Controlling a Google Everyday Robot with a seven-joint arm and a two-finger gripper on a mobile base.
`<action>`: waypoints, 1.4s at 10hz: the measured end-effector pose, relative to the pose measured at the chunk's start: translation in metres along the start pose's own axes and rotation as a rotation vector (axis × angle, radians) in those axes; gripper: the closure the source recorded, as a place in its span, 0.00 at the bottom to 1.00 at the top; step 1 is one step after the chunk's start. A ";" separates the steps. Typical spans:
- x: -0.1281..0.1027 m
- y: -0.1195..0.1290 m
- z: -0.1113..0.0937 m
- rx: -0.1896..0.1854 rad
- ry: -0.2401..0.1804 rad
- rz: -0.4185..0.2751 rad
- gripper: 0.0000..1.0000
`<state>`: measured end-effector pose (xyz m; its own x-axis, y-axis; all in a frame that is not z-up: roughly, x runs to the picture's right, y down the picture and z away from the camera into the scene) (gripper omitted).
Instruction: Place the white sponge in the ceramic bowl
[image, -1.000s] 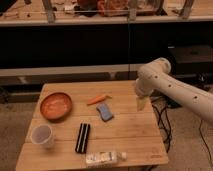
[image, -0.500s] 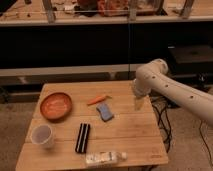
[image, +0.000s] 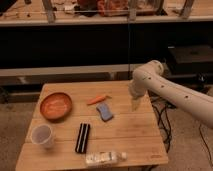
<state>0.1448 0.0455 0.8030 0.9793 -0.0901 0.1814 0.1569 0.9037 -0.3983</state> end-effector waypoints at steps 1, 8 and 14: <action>-0.004 -0.001 0.004 -0.002 -0.004 -0.007 0.20; -0.029 -0.004 0.034 -0.019 -0.028 -0.072 0.20; -0.040 -0.003 0.059 -0.036 -0.051 -0.084 0.20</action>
<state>0.0977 0.0709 0.8500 0.9549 -0.1421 0.2608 0.2431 0.8782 -0.4118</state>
